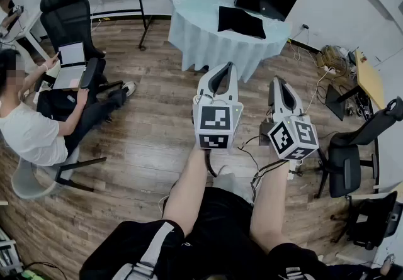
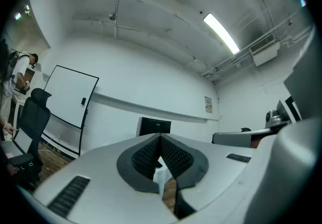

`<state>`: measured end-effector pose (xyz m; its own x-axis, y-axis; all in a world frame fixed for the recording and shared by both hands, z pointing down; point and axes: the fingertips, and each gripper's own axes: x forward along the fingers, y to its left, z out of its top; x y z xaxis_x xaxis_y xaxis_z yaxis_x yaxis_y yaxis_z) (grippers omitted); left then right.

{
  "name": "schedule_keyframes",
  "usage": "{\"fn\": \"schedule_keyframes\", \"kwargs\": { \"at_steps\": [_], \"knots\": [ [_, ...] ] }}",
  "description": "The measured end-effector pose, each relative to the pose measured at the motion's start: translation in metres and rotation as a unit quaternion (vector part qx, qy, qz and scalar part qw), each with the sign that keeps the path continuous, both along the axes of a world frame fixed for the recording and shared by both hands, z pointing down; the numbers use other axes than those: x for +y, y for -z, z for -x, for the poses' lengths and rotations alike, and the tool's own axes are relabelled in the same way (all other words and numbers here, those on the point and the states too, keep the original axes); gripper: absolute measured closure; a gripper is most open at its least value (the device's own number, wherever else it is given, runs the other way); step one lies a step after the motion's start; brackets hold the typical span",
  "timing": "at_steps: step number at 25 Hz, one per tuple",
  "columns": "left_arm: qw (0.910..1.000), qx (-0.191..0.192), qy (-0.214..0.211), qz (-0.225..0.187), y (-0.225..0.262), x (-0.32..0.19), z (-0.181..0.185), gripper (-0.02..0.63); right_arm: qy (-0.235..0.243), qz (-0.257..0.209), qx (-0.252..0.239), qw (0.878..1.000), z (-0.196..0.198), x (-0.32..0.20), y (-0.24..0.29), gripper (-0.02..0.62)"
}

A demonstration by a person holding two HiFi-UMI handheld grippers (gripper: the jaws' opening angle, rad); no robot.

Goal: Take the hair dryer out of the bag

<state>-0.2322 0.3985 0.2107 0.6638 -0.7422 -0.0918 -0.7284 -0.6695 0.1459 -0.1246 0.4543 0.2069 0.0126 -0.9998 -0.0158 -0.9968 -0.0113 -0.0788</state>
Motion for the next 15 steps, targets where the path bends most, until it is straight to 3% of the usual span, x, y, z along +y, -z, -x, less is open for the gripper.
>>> {"fn": "schedule_keyframes", "kwargs": {
  "at_steps": [6, 15],
  "knots": [
    [1.0, 0.002, 0.007, 0.001, -0.001, -0.001, 0.004, 0.592, 0.022, 0.003, 0.017, 1.0, 0.008, 0.0, -0.001, 0.591],
    [0.9999, 0.003, 0.015, -0.002, 0.002, -0.012, 0.009, 0.592, 0.005, -0.014, -0.001, 1.0, -0.003, -0.009, 0.005, 0.589]
  ]
}}
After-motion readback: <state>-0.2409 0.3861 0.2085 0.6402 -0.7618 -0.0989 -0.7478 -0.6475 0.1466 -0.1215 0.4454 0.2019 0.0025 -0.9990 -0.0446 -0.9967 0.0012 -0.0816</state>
